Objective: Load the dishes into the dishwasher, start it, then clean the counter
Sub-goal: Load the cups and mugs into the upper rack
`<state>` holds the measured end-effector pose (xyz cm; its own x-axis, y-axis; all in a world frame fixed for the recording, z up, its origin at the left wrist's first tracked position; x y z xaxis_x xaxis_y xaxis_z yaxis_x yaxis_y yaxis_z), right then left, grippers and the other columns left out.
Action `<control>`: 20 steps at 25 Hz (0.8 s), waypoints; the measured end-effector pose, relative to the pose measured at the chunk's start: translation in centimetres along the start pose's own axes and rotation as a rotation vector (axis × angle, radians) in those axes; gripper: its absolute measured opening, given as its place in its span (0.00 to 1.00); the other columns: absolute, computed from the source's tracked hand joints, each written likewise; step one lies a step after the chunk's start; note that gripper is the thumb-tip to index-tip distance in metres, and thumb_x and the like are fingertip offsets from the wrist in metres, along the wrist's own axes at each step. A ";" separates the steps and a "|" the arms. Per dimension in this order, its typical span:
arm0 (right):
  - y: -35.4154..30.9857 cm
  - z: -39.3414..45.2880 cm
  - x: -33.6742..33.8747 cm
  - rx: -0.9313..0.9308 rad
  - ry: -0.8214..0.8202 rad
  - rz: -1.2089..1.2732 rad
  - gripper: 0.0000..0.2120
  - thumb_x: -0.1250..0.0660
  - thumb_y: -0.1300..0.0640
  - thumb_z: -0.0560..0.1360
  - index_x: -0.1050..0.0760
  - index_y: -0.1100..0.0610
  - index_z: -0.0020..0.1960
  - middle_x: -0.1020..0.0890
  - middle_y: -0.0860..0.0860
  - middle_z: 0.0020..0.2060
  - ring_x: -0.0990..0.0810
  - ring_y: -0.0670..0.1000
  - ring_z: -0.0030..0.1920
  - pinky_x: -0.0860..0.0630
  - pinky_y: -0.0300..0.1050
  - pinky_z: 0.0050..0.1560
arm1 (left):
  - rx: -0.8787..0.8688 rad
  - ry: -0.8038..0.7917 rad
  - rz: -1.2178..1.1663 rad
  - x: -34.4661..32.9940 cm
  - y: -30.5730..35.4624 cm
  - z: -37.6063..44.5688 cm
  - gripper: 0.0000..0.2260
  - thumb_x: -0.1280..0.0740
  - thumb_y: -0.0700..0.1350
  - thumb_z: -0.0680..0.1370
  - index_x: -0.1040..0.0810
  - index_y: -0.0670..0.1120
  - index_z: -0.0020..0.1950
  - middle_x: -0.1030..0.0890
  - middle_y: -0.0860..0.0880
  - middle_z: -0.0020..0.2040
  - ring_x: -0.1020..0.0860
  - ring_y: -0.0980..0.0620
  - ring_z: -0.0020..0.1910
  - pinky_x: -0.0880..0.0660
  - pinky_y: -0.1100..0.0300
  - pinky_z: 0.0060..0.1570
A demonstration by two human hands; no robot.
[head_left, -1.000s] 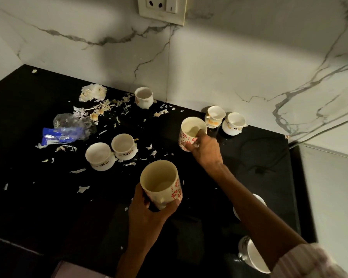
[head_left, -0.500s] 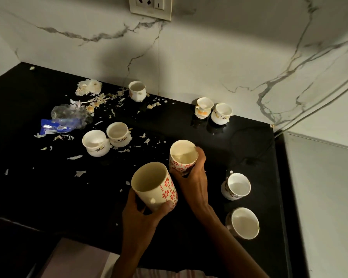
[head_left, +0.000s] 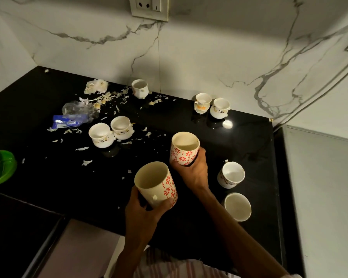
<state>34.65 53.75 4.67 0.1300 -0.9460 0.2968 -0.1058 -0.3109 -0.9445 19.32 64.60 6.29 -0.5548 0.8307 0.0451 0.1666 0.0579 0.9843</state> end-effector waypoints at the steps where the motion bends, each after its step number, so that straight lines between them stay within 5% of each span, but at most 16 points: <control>1: -0.5 -0.9 0.8 0.003 0.011 0.033 0.41 0.18 0.47 0.59 0.37 0.46 0.65 0.23 0.44 0.56 0.21 0.42 0.54 0.19 0.44 0.53 | 0.000 -0.004 0.009 -0.2 -0.2 -0.4 0.37 0.18 0.56 0.54 0.30 0.64 0.60 0.20 0.56 0.57 0.20 0.55 0.55 0.19 0.60 0.46; 6: -3.9 -5.8 7.1 0.001 0.020 0.183 0.38 0.19 0.57 0.63 0.37 0.47 0.65 0.21 0.41 0.52 0.21 0.33 0.49 0.25 0.26 0.42 | 0.006 -0.047 0.018 -1.5 -1.0 -1.9 0.39 0.20 0.50 0.58 0.31 0.56 0.65 0.23 0.59 0.58 0.22 0.56 0.57 0.22 0.69 0.46; 9: -4.0 -9.2 11.7 -0.011 -0.026 0.248 0.37 0.19 0.58 0.64 0.34 0.46 0.66 0.20 0.43 0.55 0.20 0.39 0.53 0.21 0.34 0.47 | 0.001 -0.120 0.038 -2.8 -1.1 -2.9 0.37 0.22 0.45 0.61 0.32 0.52 0.67 0.23 0.57 0.59 0.22 0.53 0.58 0.21 0.67 0.50; 13: -3.0 -14.6 16.3 -0.052 0.065 0.355 0.35 0.21 0.55 0.60 0.34 0.44 0.61 0.19 0.44 0.51 0.17 0.42 0.50 0.20 0.38 0.42 | -0.023 -0.177 0.052 -4.6 0.2 -4.4 0.45 0.20 0.62 0.55 0.31 0.49 0.67 0.23 0.57 0.59 0.22 0.58 0.56 0.21 0.61 0.53; 16: -1.2 -18.5 19.3 -0.140 0.135 0.505 0.39 0.20 0.47 0.54 0.32 0.47 0.60 0.17 0.51 0.51 0.16 0.50 0.51 0.19 0.45 0.42 | -0.030 -0.230 0.035 -5.8 1.1 -6.2 0.46 0.20 0.62 0.53 0.30 0.48 0.66 0.22 0.55 0.58 0.20 0.59 0.54 0.20 0.63 0.48; 20: 1.5 -22.0 21.8 -0.247 0.153 0.865 0.42 0.18 0.47 0.54 0.30 0.50 0.65 0.19 0.58 0.58 0.19 0.61 0.57 0.20 0.60 0.52 | 0.007 -0.281 -0.029 -6.9 1.6 -9.0 0.52 0.22 0.69 0.49 0.28 0.42 0.65 0.19 0.50 0.55 0.18 0.55 0.52 0.21 0.65 0.41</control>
<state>15.62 30.62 12.86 -0.2233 -0.8547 -0.4686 -0.3159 0.5182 -0.7947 16.07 53.96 9.12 -0.3117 0.9496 -0.0332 0.1598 0.0868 0.9833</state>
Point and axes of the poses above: each hand's wrist, its own z-axis towards the middle knuckle, its own x-axis out of the back of the hand, y = z × x, the point moved 1 cm from there along z, towards the middle knuckle
